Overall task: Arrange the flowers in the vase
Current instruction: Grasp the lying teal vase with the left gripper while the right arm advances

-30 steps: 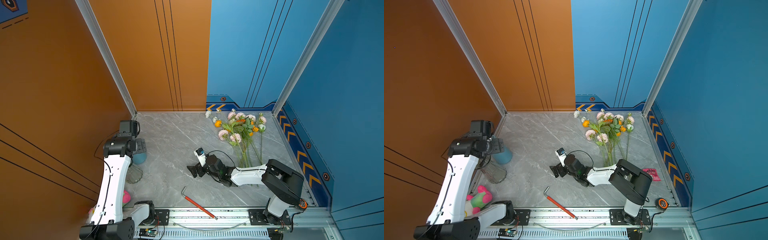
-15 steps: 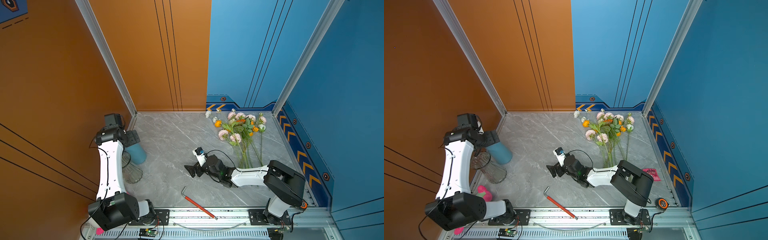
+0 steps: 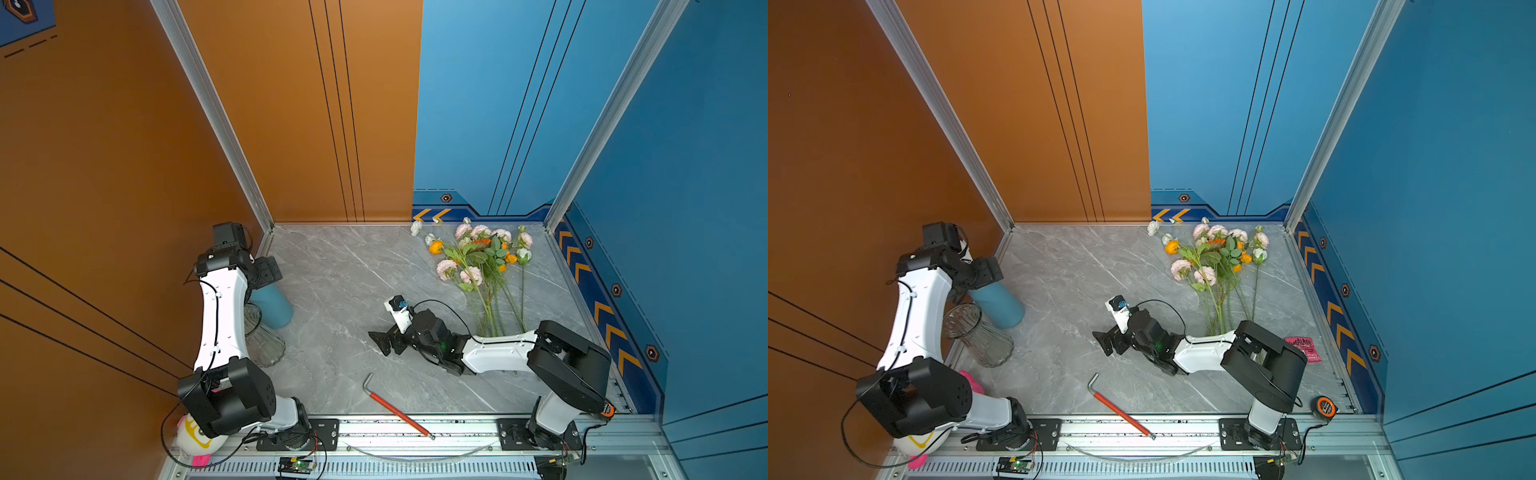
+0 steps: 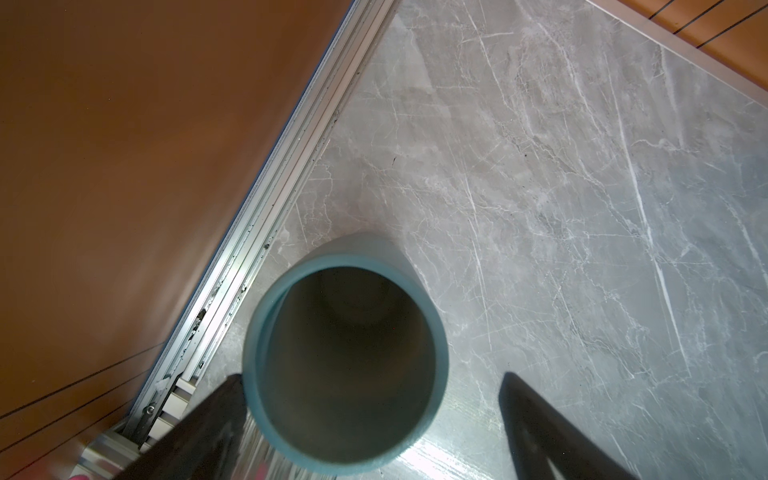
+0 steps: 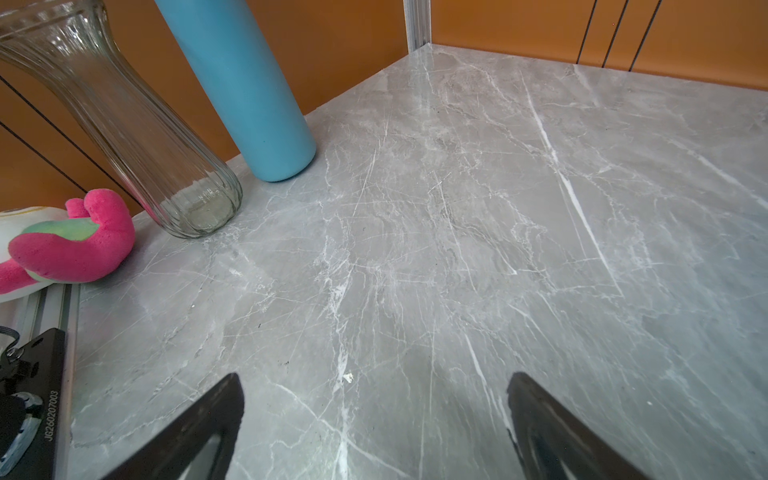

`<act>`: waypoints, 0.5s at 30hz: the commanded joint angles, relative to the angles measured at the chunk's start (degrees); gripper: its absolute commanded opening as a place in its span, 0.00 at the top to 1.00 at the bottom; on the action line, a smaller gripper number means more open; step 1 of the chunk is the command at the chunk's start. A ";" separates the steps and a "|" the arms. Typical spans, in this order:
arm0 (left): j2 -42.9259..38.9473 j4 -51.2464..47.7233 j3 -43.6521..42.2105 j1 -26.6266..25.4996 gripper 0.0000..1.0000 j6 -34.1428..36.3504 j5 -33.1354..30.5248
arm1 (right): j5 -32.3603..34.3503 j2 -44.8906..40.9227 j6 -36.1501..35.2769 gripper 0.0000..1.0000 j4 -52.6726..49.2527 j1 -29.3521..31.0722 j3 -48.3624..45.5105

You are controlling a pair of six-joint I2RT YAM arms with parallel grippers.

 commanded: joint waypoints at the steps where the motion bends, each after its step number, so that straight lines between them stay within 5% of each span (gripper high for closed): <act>1: 2.47 0.16 0.39 0.23 0.07 -0.47 0.76 | 0.07 -0.76 -1.04 0.00 0.13 -0.69 -0.25; 7: 3.29 0.41 -0.13 -0.27 0.13 -0.40 -0.53 | -0.01 -0.93 -0.62 0.00 0.72 -1.70 -0.88; 15: 4.31 0.81 -0.99 -0.49 0.32 -0.46 0.83 | -0.45 -0.89 -0.42 0.00 0.54 -2.46 -0.88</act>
